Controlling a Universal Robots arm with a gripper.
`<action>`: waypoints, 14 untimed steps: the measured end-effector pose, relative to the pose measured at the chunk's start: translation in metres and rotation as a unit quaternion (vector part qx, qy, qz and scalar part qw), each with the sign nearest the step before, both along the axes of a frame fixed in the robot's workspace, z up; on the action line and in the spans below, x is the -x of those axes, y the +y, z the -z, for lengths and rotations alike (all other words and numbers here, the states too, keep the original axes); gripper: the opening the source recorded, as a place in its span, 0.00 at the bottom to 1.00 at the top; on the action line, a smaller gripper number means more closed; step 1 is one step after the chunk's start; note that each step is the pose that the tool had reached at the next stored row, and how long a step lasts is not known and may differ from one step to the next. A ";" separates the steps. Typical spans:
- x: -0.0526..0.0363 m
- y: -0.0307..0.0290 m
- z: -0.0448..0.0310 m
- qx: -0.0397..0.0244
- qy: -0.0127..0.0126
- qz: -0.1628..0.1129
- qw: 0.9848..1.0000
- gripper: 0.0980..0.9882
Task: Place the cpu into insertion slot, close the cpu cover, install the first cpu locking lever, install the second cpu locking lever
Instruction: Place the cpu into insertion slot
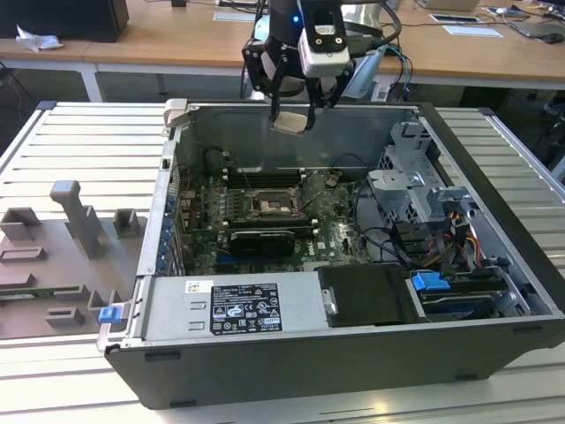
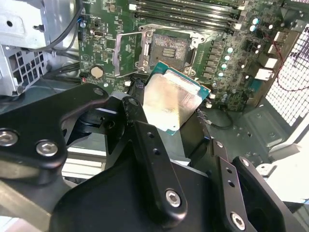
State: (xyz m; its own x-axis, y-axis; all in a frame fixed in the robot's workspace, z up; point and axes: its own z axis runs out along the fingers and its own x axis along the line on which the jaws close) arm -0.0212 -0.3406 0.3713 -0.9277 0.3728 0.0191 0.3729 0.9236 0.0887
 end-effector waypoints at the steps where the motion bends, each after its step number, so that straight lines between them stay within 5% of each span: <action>1: 0.0000 0.0000 0.0002 0.000 0.000 0.009 1.000 0.50; 14: 0.0000 0.0000 0.0012 0.001 0.000 0.078 0.997 0.50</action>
State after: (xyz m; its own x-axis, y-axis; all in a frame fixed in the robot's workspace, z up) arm -0.0212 -0.3406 0.3702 -0.8582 0.5129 0.0184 0.5124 0.8543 0.0871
